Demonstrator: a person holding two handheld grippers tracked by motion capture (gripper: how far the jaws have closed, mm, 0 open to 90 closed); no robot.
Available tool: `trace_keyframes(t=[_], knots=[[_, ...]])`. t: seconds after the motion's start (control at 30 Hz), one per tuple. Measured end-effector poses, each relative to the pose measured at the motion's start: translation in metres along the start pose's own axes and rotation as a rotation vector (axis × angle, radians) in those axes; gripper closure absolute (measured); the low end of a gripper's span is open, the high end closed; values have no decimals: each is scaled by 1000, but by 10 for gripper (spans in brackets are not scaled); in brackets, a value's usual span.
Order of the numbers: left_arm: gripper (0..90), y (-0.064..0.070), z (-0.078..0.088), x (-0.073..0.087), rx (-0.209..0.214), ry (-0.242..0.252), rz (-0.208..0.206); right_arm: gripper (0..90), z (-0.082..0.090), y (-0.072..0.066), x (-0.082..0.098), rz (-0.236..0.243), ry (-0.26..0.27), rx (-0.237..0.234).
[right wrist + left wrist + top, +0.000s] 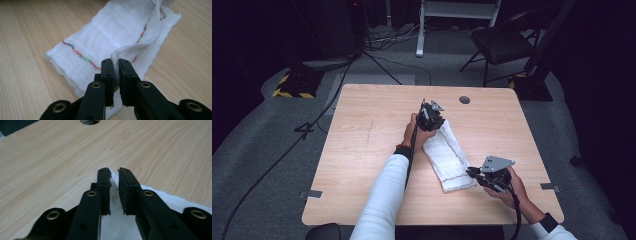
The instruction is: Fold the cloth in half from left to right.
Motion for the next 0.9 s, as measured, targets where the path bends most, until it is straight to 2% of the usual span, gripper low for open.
trace_keyframes(t=[0.03, 0.1, 0.2, 0.27, 0.3, 0.4, 0.5, 0.57, 0.67, 0.77, 0.9], knots=[[707, 0, 0, 1, -10, -9, -10, 818, -1, 1, 3, 1, -11, 4], [648, 3, 5, 1, -8, -9, -30, 798, -2, 2, 9, -6, -30, 4], [567, 5, 19, -1, 3, 13, -38, 680, -4, 4, 19, -36, -58, 17], [538, 8, 28, 2, 1, 3, -56, 629, -2, 4, 24, -53, -58, 2], [501, 12, 33, 3, 1, -4, -70, 569, 0, 5, 25, -62, -54, 1], [379, 29, 50, 14, 34, 2, -114, 514, 9, 8, 24, -78, -34, 16], [309, 49, 65, 30, 73, 6, -163, 482, 18, 17, 23, -102, 0, 37], [270, 65, 72, 42, 119, 6, -179, 463, 20, 24, 23, -126, 10, 44], [255, 86, 78, 60, 157, -7, -216, 446, 18, 33, 30, -116, -16, 69], [247, 106, 78, 79, 188, -35, -256, 442, 15, 36, 36, -134, -29, 64], [247, 127, 75, 95, 210, -70, -298, 438, 14, 38, 34, -126, -17, 68]])
Point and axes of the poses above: each handheld gripper's, and its own axes: z roughly backward along the jaws, x roughly out of its underside, y roughly to its right, the point moved 10 cm from there along -z, roughly forward along the jaws, and after that the axes turned 5 degrees about -y, right-handed, at the moved point
